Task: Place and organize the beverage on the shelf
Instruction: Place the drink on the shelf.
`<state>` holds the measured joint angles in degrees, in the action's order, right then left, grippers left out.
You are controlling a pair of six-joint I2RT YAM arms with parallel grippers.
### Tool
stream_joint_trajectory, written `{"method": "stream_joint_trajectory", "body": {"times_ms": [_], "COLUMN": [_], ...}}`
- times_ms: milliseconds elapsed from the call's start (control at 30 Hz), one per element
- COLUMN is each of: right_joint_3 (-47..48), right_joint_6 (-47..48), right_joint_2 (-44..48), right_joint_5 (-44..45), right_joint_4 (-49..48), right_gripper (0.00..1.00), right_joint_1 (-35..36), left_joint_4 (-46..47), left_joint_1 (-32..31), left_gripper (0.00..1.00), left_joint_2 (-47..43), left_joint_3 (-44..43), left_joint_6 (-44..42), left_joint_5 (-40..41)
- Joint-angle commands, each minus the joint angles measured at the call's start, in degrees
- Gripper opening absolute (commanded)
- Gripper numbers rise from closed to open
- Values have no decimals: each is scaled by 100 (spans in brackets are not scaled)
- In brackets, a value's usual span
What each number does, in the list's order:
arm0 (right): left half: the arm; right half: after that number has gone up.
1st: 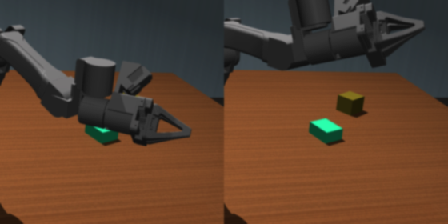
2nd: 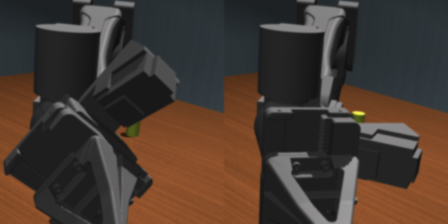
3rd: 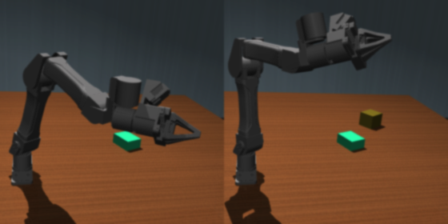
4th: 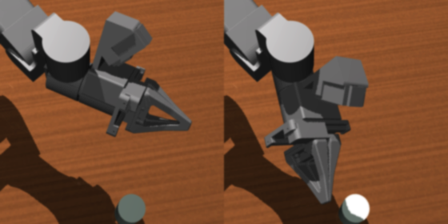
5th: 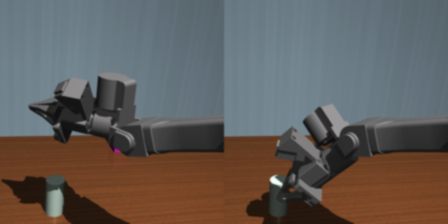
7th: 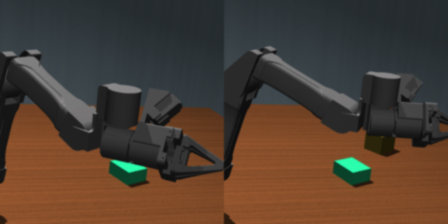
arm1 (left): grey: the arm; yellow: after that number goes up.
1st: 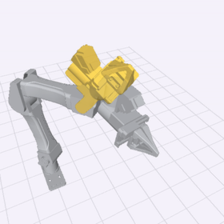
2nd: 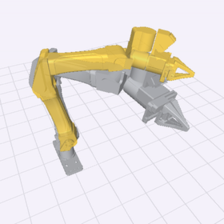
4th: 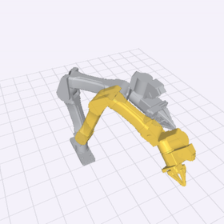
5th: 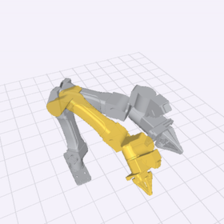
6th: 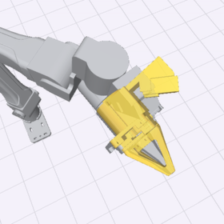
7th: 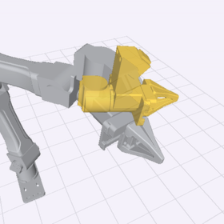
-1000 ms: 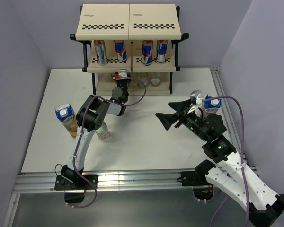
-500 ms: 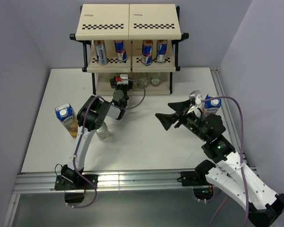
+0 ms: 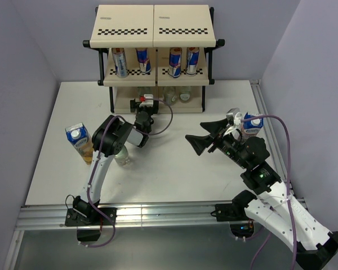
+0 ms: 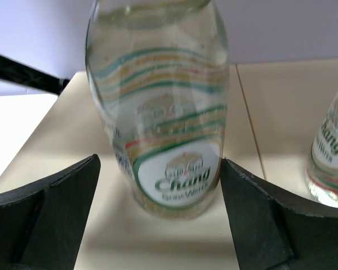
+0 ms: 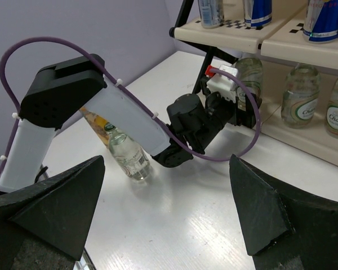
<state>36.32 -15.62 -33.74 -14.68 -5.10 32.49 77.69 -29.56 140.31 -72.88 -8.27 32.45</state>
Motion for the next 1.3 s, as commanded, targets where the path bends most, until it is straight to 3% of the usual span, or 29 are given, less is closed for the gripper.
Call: {"method": "stream_joint_trajectory", "body": {"times_ms": [0, 267, 667, 1033, 1133, 1167, 1267], "right_joint_3": [34, 25, 200, 446, 587, 674, 859], "right_joint_6": [-38, -73, -170, -249, -205, -188, -100], "right_joint_2": [78, 121, 51, -28, 7, 25, 113], "right_joint_5": [-44, -44, 430, 606, 702, 755, 931], "right_joint_4": [-228, -175, 246, 686, 905, 1045, 1239], "right_gripper": [98, 98, 98, 98, 98, 98, 98], "right_joint_1": [3, 3, 3, 3, 3, 3, 12], "left_joint_4": [2892, 2892, 2875, 2752, 1867, 1089, 363], "left_joint_1": [-102, -225, -533, -1121, -1324, -1429, -1613], "left_gripper": [94, 99, 99, 99, 99, 100, 99], "left_joint_2": [-443, -794, -1260, -2147, -2559, -2674, -3193], "left_joint_3": [151, 511, 749, 1514, 1383, 1225, 1171], "left_joint_6": [-43, 81, -95, -332, -412, -377, -149], "left_joint_5": [227, 297, 763, 1457, 1668, 1738, 1958]}}
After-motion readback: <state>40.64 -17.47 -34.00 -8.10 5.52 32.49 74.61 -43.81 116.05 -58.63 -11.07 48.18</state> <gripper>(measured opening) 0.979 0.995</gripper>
